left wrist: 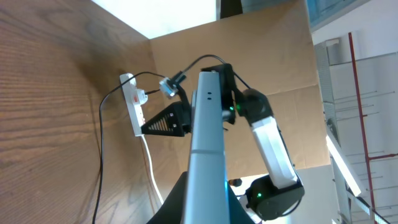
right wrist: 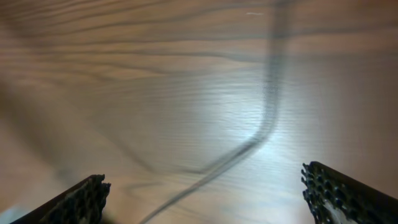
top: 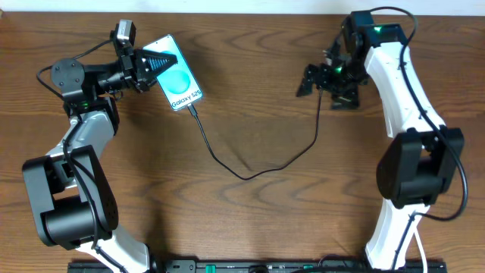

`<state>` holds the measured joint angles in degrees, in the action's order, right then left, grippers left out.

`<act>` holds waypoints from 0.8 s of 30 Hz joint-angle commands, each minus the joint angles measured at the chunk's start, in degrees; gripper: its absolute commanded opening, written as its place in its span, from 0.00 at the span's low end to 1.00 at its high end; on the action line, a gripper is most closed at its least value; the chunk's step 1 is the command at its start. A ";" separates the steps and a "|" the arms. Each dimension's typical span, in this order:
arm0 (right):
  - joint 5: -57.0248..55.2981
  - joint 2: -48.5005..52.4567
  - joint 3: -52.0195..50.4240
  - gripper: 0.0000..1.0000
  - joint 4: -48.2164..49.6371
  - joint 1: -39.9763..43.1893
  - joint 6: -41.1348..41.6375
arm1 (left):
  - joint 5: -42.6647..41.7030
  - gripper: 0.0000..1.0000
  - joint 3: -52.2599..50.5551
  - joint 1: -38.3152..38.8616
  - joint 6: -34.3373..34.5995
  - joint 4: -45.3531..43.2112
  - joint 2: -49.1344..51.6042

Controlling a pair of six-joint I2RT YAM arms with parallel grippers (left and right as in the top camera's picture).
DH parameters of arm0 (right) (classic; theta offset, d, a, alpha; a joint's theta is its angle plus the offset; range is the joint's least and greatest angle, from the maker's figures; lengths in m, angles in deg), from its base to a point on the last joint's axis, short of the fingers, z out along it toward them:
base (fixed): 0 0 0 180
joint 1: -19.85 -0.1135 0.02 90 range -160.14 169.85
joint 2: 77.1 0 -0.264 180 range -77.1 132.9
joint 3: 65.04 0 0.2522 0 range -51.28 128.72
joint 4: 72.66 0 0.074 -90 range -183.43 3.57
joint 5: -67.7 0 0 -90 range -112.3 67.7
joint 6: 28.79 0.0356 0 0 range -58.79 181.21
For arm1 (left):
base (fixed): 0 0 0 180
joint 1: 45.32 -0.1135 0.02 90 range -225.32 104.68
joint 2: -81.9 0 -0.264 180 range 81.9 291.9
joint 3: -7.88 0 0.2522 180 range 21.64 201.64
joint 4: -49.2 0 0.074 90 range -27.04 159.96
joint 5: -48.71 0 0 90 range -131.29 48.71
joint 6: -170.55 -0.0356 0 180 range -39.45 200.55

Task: Plug charger to phone and switch on socket
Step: 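Release the connector and move the right gripper to the power strip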

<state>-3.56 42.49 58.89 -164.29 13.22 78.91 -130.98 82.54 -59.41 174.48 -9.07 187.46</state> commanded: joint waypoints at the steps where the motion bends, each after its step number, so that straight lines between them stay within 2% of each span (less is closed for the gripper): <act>1: -14.84 -7.26 0.35 0.99 -1.79 0.44 4.61 | 0.11 0.07 1.16 0.09 -1.79 -0.42 -0.42; 8: -16.79 -19.93 0.35 0.99 -2.62 0.31 4.59 | 0.15 0.07 -2.03 0.17 -4.61 0.46 0.31; 14: -16.68 -30.99 0.35 0.99 -2.62 0.24 4.55 | 4.33 0.07 -4.24 0.48 -11.61 10.03 3.17; 18: -16.68 -34.91 0.35 0.99 -3.30 0.11 4.55 | 10.73 0.08 -5.18 0.68 -18.67 22.32 4.26; 22: -16.70 -36.68 0.35 0.99 -4.74 0.11 4.35 | 17.38 0.07 -5.20 0.85 -31.12 39.69 4.46; 24: -16.70 -36.85 0.35 0.99 -5.66 0.11 3.96 | 22.56 0.07 -5.20 1.22 -39.74 51.63 4.46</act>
<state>-19.38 5.86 58.92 -169.36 13.24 82.73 -115.86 77.21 -58.68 149.13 35.28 192.18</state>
